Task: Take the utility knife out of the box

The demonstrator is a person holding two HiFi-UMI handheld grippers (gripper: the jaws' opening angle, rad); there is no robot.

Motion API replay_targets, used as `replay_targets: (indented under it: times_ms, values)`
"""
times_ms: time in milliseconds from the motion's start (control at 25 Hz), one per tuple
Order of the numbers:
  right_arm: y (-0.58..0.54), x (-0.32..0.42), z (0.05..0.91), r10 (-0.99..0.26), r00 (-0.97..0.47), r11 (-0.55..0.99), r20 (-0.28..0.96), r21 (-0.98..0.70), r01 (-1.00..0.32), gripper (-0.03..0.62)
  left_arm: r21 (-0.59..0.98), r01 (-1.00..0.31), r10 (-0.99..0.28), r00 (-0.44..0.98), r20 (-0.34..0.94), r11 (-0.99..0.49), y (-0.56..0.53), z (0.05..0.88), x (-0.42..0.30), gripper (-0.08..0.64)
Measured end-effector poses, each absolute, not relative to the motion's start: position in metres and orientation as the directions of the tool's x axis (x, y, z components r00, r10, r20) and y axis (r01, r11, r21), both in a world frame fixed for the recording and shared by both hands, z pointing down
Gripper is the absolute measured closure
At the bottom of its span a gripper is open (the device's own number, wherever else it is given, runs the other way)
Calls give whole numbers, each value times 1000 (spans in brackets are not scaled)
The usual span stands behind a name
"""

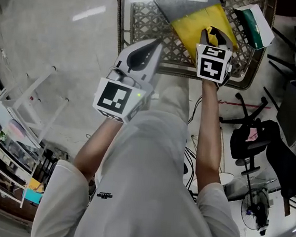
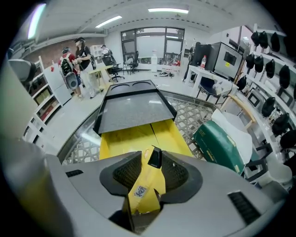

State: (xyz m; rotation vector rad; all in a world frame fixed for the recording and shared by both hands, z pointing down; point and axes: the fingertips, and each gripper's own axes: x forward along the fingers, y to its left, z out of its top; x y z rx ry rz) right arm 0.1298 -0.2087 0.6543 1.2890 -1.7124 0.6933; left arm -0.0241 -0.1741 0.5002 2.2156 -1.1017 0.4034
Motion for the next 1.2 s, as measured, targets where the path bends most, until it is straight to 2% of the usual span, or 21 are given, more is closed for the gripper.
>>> replay_targets:
  times_ms: [800,1200]
  values:
    - [-172,130,536,-742,-23,215,670,205,-955,468,354,-775,-646,632,427,-524,-130,431,-44,558]
    - [-158,115,436,-840,-72,216,538,209,-954,468,339,-776,-687,630,362,-532,-114,383,-59,558]
